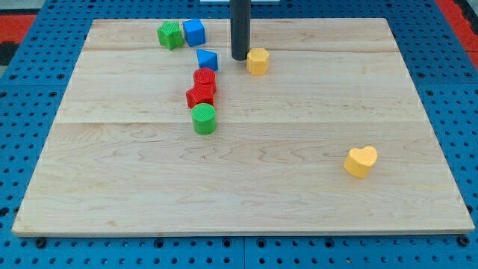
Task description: Push the yellow hexagon into the yellow heart
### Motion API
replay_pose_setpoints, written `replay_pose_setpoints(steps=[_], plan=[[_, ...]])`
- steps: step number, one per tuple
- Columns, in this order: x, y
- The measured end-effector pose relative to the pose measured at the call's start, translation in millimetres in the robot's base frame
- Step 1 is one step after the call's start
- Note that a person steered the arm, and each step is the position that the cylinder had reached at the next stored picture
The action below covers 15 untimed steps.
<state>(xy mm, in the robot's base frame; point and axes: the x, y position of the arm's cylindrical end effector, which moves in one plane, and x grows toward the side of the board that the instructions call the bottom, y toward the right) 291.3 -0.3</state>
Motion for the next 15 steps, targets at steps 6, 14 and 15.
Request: replay_pose_setpoints(steps=[6, 14, 15], plan=[[35, 78], [177, 141], [156, 146]])
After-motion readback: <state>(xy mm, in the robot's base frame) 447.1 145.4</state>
